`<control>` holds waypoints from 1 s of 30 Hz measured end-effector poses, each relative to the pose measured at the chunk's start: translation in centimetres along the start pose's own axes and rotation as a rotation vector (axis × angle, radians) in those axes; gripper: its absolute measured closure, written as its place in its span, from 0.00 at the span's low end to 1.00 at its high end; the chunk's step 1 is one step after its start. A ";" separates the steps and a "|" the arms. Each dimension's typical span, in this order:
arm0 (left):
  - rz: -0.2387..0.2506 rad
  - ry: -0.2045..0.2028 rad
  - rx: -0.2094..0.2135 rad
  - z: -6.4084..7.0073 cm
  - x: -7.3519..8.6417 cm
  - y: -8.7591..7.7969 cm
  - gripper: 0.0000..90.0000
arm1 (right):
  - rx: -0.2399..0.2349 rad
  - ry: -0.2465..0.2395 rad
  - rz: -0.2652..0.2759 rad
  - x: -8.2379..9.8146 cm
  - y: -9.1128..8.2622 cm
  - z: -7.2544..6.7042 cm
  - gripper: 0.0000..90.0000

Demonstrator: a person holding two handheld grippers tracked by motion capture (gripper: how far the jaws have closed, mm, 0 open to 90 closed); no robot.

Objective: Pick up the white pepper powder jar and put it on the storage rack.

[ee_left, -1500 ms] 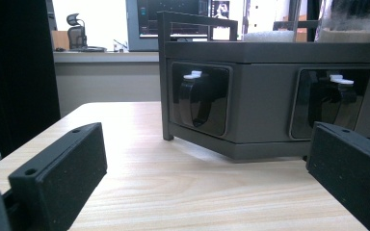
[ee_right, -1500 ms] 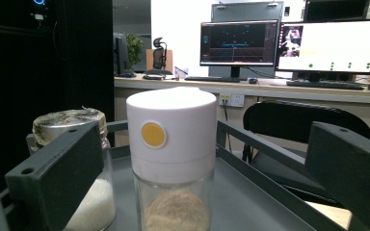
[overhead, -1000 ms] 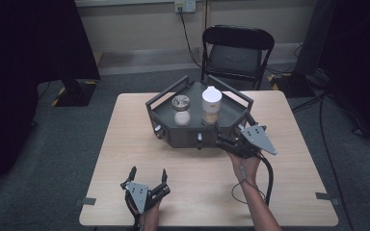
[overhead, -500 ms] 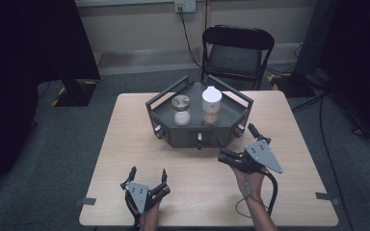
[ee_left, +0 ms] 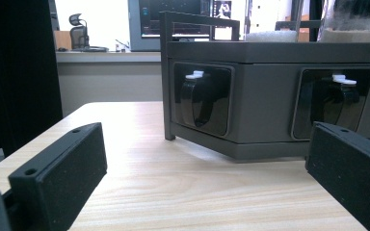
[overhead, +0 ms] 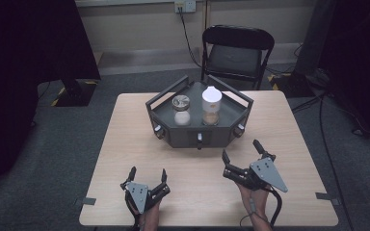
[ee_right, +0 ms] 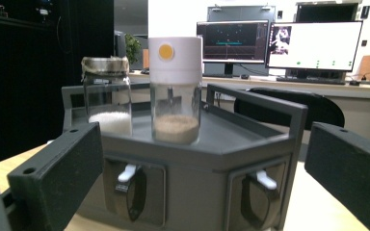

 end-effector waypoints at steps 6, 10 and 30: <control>0.000 0.000 0.000 0.0 0.0 0.0 0.00 | 0.007 -0.017 -0.015 0.8 -1.5 -0.2 0.00; 0.000 0.000 0.000 0.0 0.0 0.0 0.00 | 0.010 -0.026 -0.026 1.4 -2.5 -0.3 0.00; 0.001 0.003 -0.011 0.1 0.0 -0.1 0.00 | 0.059 0.002 -0.063 4.3 -5.9 -1.0 0.00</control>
Point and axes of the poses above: each handheld gripper's, and its own axes: y roughly forward along the jaws, x roughly out of its underside, z roughly to its right, the point moved 5 cm from there along y, roughly forward along the jaws, and after that the axes turned 12 degrees about z, right-handed, at the moved point
